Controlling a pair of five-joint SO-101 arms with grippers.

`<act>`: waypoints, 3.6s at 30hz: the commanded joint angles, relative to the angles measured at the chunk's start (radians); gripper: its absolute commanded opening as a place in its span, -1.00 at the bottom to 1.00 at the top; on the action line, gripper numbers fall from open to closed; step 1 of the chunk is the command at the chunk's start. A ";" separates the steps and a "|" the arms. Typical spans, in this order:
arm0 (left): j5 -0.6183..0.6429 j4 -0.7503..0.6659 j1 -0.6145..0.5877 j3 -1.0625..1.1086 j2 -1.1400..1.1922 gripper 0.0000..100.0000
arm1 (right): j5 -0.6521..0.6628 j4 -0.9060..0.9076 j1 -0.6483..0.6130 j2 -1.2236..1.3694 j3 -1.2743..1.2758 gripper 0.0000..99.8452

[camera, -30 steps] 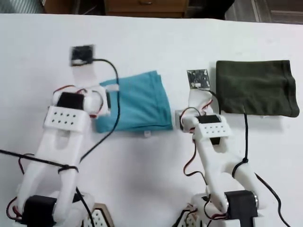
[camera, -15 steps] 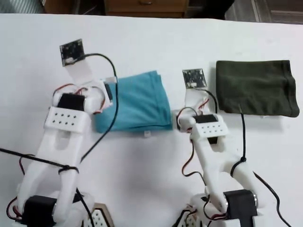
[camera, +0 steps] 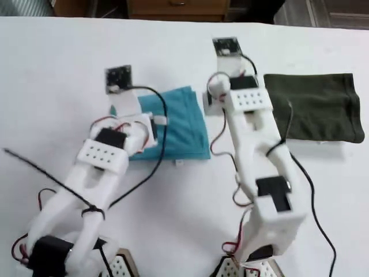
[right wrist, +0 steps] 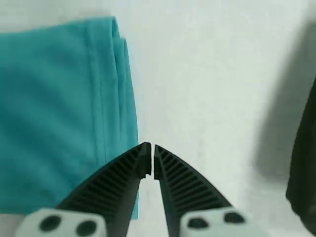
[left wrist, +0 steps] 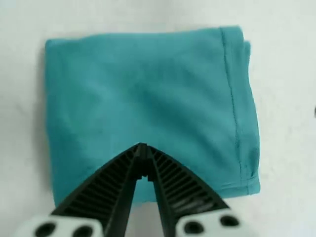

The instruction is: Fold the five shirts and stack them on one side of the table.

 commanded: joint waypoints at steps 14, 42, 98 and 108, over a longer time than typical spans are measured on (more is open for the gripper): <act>-0.023 0.087 -0.021 -0.054 0.137 -0.95 | -0.008 0.008 -0.061 0.464 -0.535 -0.96; -0.026 0.229 -0.132 -0.019 0.137 -0.95 | -0.008 0.170 -0.119 0.590 -0.806 -0.96; -0.086 0.525 -0.482 -0.397 0.143 -0.95 | 0.126 0.568 -0.265 0.862 -0.890 -0.94; -0.091 0.486 -0.482 -0.305 0.144 -0.95 | 0.129 0.572 -0.154 0.562 -0.899 -0.96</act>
